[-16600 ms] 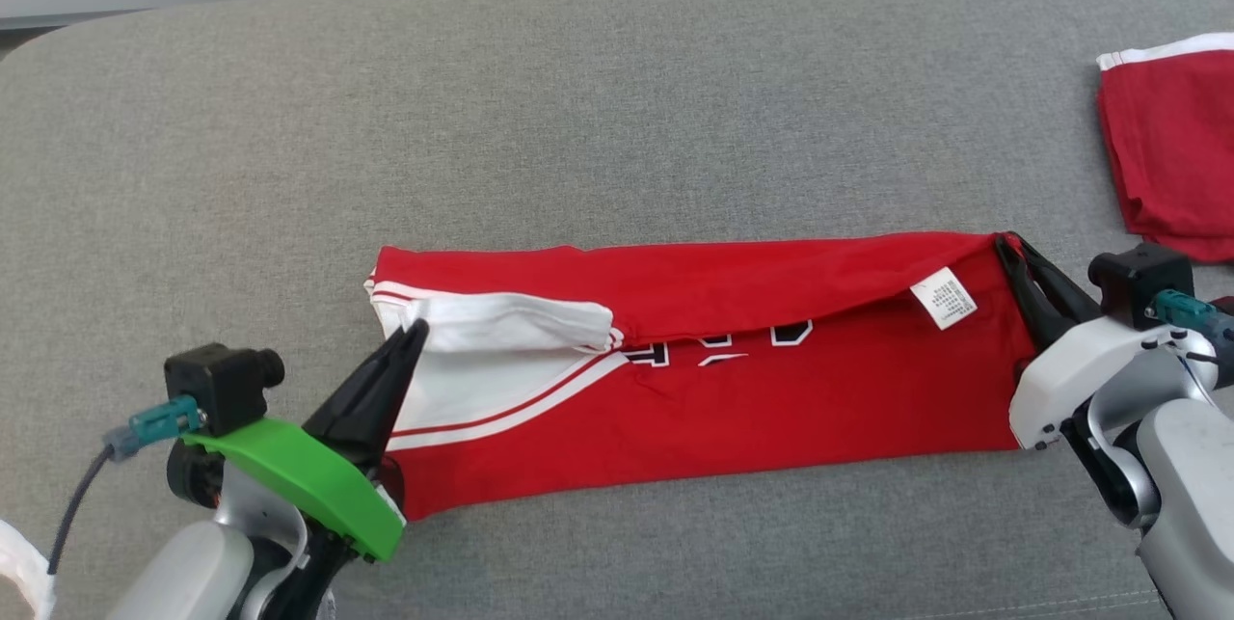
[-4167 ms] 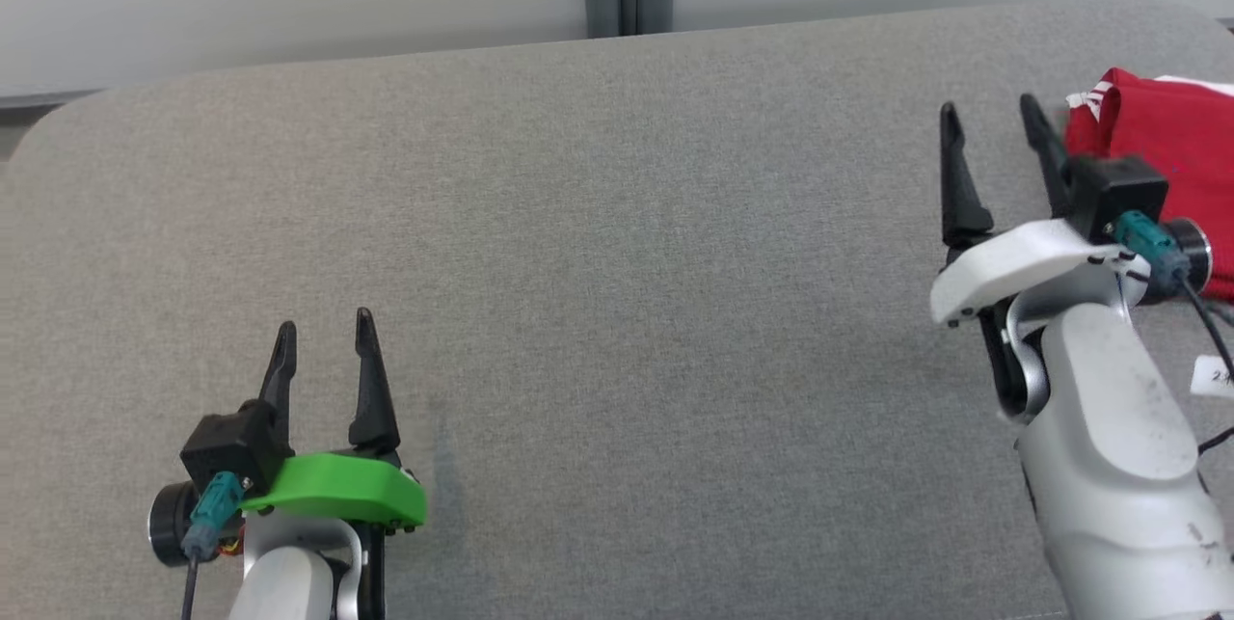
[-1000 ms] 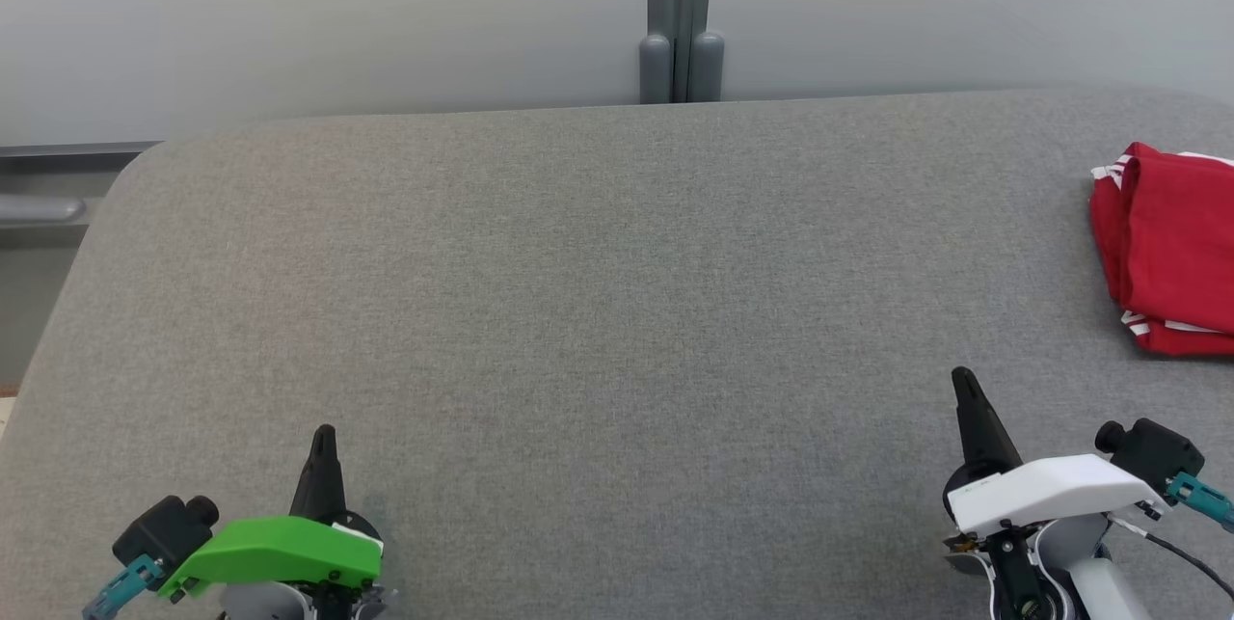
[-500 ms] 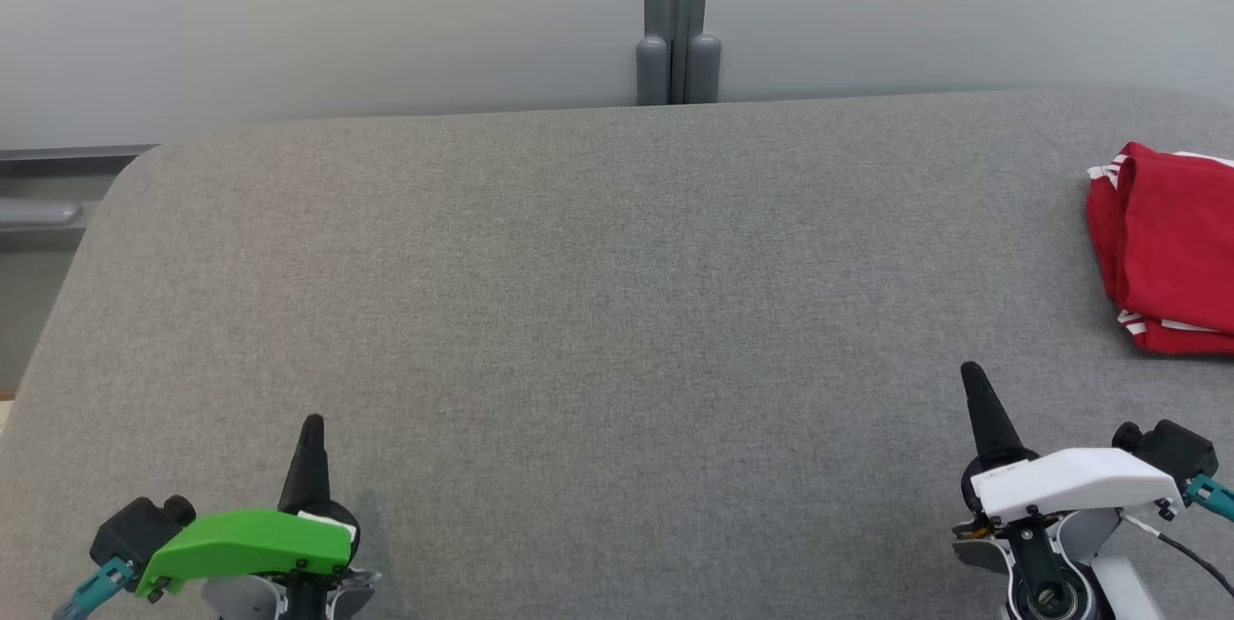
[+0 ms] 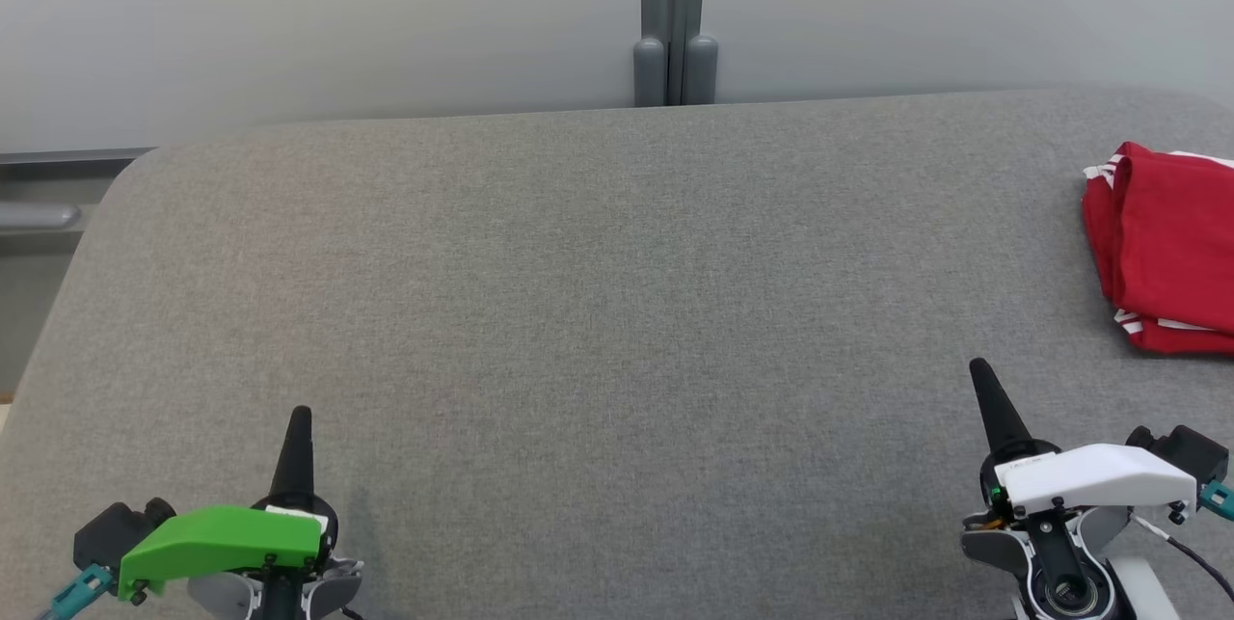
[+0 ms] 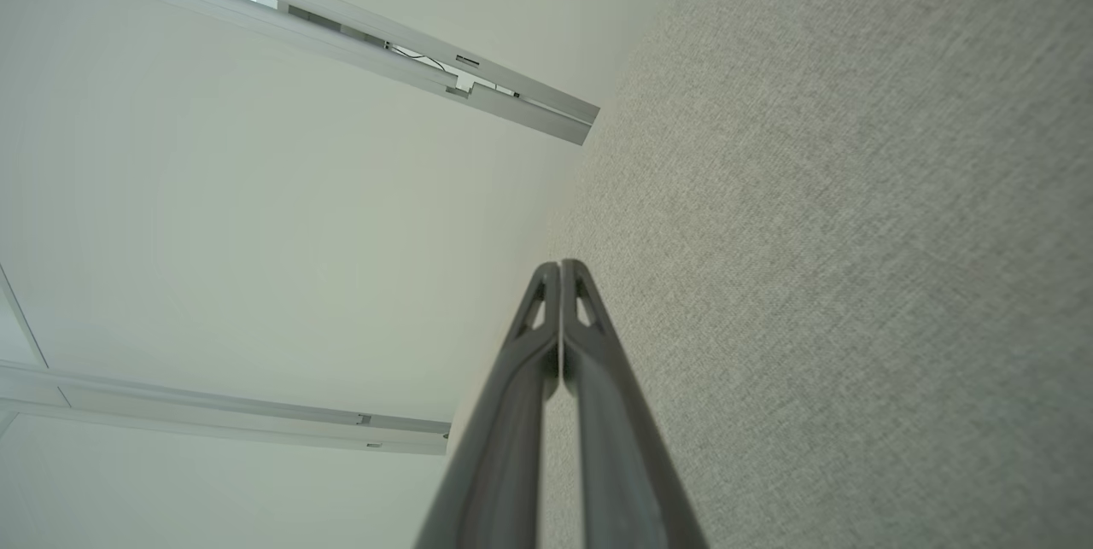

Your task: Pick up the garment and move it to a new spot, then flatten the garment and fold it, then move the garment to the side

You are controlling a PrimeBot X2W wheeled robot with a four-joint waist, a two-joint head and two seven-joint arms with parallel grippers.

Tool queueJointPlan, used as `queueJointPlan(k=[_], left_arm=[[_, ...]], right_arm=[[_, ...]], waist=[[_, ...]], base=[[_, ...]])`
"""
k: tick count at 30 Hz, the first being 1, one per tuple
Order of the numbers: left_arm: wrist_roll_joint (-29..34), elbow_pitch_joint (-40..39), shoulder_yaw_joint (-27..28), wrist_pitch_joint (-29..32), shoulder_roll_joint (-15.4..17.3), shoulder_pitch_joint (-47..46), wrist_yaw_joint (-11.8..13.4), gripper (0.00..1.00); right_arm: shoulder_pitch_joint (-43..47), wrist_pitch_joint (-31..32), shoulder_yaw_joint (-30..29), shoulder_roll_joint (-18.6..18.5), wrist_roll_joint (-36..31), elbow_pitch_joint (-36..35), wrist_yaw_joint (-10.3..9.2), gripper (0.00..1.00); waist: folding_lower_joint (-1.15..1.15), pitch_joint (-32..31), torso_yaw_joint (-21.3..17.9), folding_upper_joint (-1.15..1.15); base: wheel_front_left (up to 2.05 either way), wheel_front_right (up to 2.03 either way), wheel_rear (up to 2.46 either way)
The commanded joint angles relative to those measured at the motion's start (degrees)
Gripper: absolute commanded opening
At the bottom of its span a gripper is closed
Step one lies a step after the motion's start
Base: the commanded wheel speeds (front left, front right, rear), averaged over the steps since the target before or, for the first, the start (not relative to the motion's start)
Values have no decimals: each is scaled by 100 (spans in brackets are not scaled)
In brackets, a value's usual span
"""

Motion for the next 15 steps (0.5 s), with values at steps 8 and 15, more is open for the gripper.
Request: queueJointPlan(k=[8, 15], left_arm=[[-456, -94, 147, 141, 34, -170, -128, 0], [-768, -114, 230, 233, 35, -182, -187, 0]], right_arm=[[-122, 148, -102, -24, 502, -94, -5, 0], [-123, 245, -160, -23, 824, -112, -4, 0]], waist=[[0, -8, -13, 0], [0, -15, -24, 0]], base=[[0, 0, 0], [0, 0, 0]])
